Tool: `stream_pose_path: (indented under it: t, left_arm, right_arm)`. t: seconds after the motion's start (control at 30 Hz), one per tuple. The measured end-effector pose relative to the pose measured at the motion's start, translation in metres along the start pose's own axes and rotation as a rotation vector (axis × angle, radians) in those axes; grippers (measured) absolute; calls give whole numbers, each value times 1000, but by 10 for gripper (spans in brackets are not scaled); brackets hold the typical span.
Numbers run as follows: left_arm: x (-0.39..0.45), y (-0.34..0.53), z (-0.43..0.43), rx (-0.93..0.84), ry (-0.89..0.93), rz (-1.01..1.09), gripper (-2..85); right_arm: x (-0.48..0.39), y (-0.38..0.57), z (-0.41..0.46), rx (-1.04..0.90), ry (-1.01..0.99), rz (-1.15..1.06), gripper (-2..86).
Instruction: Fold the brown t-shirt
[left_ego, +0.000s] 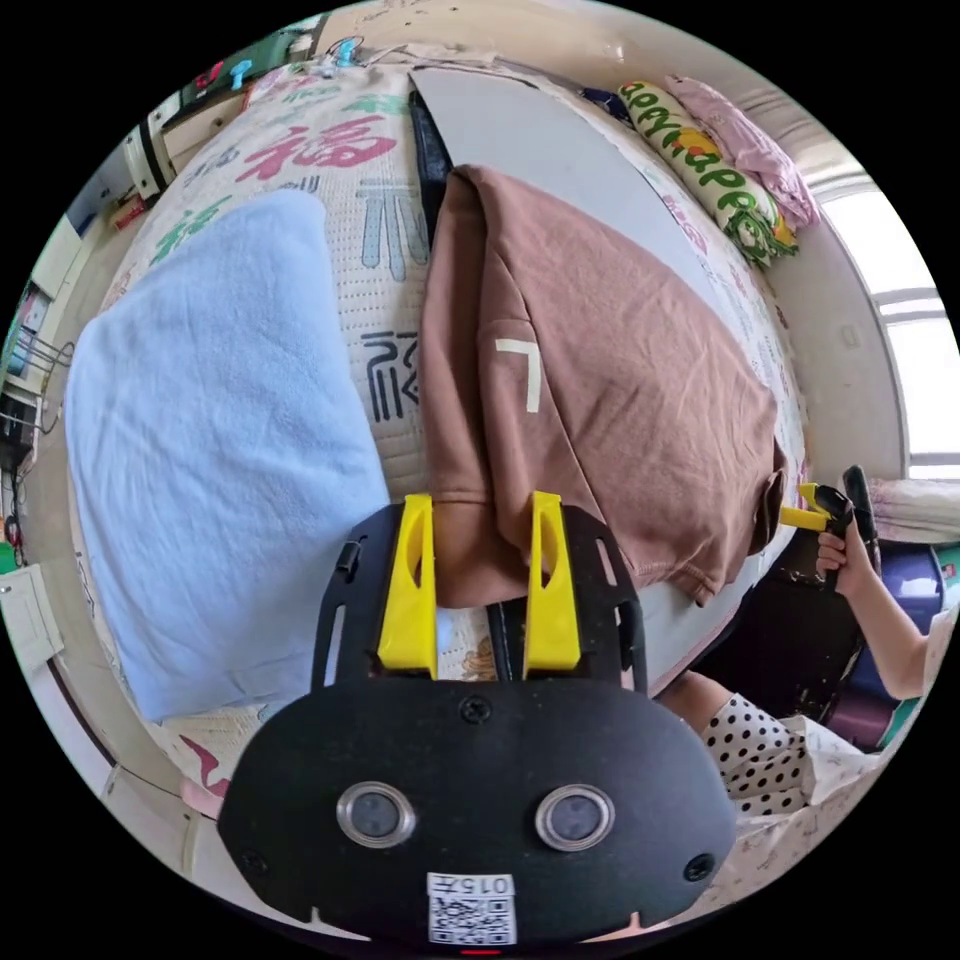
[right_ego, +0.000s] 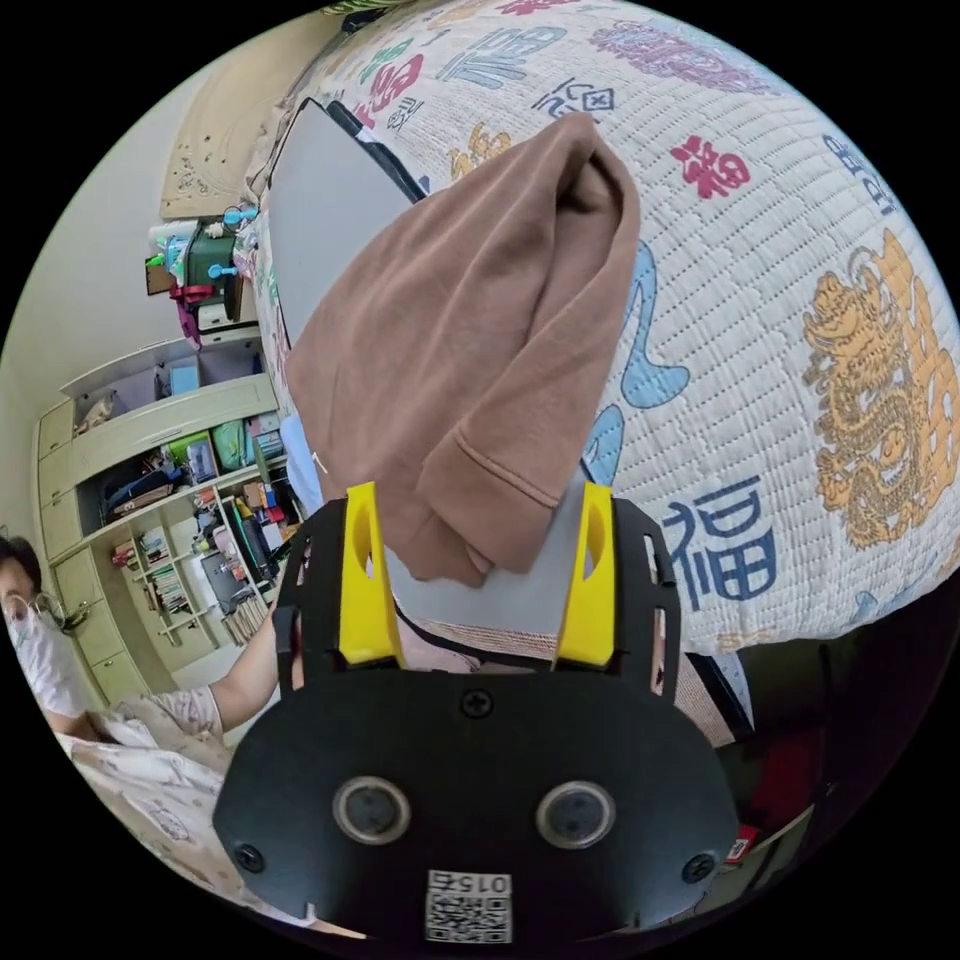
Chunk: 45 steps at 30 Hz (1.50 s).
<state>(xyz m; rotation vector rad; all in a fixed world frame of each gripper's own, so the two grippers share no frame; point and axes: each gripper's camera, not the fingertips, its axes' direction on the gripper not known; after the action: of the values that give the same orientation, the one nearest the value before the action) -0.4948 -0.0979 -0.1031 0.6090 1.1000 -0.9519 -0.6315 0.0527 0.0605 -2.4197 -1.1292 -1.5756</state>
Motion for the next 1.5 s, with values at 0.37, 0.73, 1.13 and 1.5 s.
stream_pose_path:
  t: [0.37, 0.73, 1.13, 1.5]
  left_arm:
    - [-12, -7, -28, 96, 140, -35, 27]
    - [21, 92, -7, -22, 92, -140, 47]
    - [-2, 90, 19, 122, 314, -334, 95]
    - [0, 61, 61, 89, 287, -423, 99]
  right_arm:
    - [-121, 53, 9, -18, 262, 9, 79]
    - [-77, 161, -75, 71, 263, 167, 73]
    - [-161, 270, 33, -250, 5, -131, 174]
    - [-147, 300, 75, -247, 180, -118, 96]
